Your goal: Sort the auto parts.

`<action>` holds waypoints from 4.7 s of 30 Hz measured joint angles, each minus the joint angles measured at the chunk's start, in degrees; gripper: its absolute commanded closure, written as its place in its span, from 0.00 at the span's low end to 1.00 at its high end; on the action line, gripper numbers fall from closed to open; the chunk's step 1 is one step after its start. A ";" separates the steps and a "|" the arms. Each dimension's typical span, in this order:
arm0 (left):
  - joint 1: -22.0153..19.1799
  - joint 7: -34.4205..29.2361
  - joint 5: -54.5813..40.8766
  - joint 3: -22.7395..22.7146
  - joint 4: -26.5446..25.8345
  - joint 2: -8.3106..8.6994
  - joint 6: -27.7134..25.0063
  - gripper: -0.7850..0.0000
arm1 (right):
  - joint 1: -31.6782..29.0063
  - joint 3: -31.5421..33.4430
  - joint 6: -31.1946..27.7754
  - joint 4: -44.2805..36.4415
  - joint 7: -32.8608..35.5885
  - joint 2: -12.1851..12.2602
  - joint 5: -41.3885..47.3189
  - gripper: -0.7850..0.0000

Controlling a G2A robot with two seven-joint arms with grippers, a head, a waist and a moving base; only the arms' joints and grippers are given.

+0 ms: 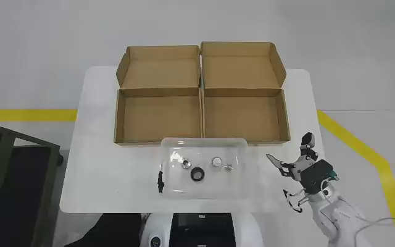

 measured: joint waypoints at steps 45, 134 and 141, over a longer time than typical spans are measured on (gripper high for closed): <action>0.00 0.00 0.00 0.00 0.00 0.00 0.00 0.00 | 5.99 -14.75 -13.62 -5.97 18.02 1.12 -8.97 0.00; 0.00 0.00 0.00 0.00 0.00 0.00 0.00 0.00 | 19.51 -17.73 -21.08 -9.77 19.57 4.49 29.81 1.00; 0.00 0.00 0.00 0.00 0.00 0.00 0.00 0.00 | 19.45 -17.89 -20.75 -11.53 16.09 4.40 31.54 1.00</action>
